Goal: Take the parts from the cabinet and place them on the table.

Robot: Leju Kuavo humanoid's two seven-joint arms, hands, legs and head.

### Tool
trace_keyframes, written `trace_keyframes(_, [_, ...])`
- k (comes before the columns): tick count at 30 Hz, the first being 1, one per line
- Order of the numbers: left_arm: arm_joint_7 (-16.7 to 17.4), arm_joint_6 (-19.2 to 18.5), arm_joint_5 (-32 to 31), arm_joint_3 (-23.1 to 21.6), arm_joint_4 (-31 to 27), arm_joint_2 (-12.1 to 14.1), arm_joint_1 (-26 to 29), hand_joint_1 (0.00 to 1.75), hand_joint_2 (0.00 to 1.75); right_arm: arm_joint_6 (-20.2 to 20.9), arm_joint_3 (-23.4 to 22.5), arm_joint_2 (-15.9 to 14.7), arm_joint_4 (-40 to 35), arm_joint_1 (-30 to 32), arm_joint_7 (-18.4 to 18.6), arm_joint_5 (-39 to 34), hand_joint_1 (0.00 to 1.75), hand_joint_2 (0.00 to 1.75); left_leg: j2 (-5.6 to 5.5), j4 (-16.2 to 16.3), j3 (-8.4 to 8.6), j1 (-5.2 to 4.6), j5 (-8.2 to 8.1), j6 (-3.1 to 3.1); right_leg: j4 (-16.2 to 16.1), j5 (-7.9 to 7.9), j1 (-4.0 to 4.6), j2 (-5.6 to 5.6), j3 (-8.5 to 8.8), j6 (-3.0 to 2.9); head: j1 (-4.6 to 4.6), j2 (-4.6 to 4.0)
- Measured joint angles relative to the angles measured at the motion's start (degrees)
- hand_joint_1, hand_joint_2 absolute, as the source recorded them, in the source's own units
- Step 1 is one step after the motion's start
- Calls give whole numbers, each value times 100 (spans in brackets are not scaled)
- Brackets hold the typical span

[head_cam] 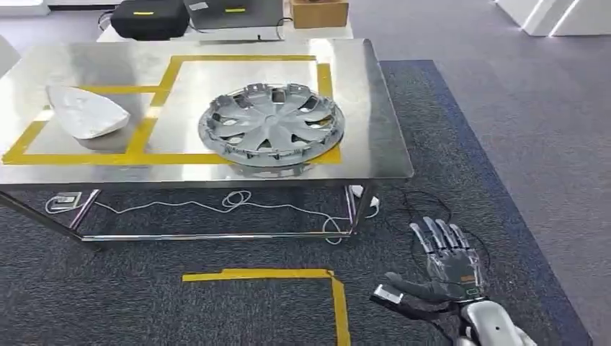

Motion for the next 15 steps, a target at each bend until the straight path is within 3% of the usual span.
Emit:
trace_keyframes(1, [-33,22,44,43,4,9,20,0,0,2,-895,373,484,-59,-622,-87,0,0,0,434,-93,21,-370,-47,24,45,-2,-9,-77,22,-33,0])
trace_keyframes(2, [-63,46,52,72,7,13,33,0,0,5,-1719,595,887,-93,-984,-61,0,0,1,891,-182,39,-648,-80,60,74,-3,-59,-145,28,-48,0])
trace_keyframes(3, [-96,72,65,100,7,13,61,0,0,7,-2461,783,1264,-145,-1224,63,0,0,2,1274,-237,66,-758,-108,112,101,-6,-112,-228,33,-44,0])
trace_keyframes(4, [-114,92,72,138,7,15,95,0,0,4,-3051,918,1633,-242,-1342,207,0,0,3,1448,-205,96,-664,-129,165,127,-11,-127,-318,41,-41,0])
trace_keyframes(5, [-120,103,72,173,9,20,131,0,0,4,-3683,998,2107,-369,-1308,417,0,0,3,1409,-85,125,-445,-150,220,153,-15,-129,-410,56,-41,0])
trace_keyframes(7, [-153,103,66,210,11,22,163,0,0,69,-4718,1140,3243,-631,-854,719,0,0,1,750,423,166,-22,-173,345,200,-38,-99,-590,98,-46,0])
trace_keyframes(8, [-186,98,35,216,11,17,159,0,0,358,-5109,1182,3800,-721,-480,831,0,0,-34,194,765,184,-115,-186,410,222,-45,-79,-657,129,-46,0])
trace_keyframes(9, [-205,90,-7,216,11,7,156,0,0,824,-5428,1225,4254,-804,-94,868,0,0,-76,-195,1018,143,-313,-167,453,251,-28,-56,-701,166,-46,0])
trace_keyframes(10, [-212,87,-26,218,13,11,154,0,0,1170,-5699,1293,4629,-840,148,873,0,0,-76,-323,1079,137,-373,-93,453,302,-31,-42,-724,196,-33,0])
trace_keyframes(11, [-212,79,-26,223,17,13,145,0,0,1266,-5908,1328,4920,-858,231,890,0,0,-68,-322,1028,119,-359,-73,451,364,-47,-22,-750,227,-41,0])
trace_keyframes(13, [-212,70,-46,249,26,-9,137,0,0,1377,-6227,1428,5411,-907,342,870,0,0,-17,-370,943,109,-232,38,402,489,-58,35,-784,328,-44,0])
trace_keyframes(14, [-212,70,-72,256,35,-15,107,0,0,1514,-6368,1450,5606,-949,398,812,0,0,34,-385,885,127,-156,92,455,321,-82,52,-840,338,-50,0])
trace_keyframes(15, [-210,70,-77,258,35,-20,91,0,0,1639,-6514,1466,5764,-998,438,755,0,0,31,-388,790,125,-82,146,672,-52,-83,54,-929,362,-17,0])
